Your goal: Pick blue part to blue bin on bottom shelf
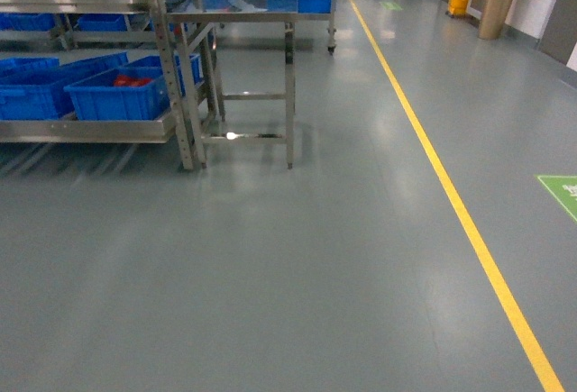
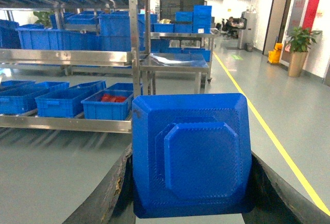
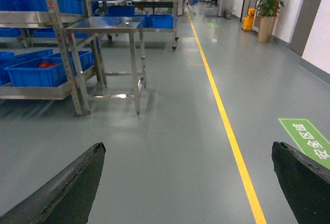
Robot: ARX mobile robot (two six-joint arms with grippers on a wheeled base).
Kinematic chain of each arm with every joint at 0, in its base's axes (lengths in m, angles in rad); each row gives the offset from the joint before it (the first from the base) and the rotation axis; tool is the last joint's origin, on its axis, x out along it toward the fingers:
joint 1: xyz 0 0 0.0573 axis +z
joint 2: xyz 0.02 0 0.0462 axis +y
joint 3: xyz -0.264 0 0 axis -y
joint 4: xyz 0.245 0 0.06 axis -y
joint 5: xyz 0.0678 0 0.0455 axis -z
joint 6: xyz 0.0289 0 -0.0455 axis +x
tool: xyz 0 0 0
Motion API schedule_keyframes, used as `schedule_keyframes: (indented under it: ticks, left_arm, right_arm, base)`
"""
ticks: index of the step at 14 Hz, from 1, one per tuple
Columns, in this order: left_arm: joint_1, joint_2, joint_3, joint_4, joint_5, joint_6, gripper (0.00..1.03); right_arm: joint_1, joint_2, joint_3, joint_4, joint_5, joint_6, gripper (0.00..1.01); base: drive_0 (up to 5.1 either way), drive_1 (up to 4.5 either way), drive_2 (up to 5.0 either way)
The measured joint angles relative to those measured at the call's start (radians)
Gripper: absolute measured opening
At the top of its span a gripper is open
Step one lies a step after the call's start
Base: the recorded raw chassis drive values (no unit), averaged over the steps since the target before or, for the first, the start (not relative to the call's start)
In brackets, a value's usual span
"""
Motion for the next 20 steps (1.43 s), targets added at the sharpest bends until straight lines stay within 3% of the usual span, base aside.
schedule_keyframes:
  ticks: [20]
  left_arm:
    - [0.000, 0.000, 0.000, 0.004, 0.000, 0.000, 0.45]
  right_arm:
    - [0.000, 0.000, 0.000, -0.005, 0.000, 0.000, 0.98]
  base:
    - [0.0, 4.13, -4.0]
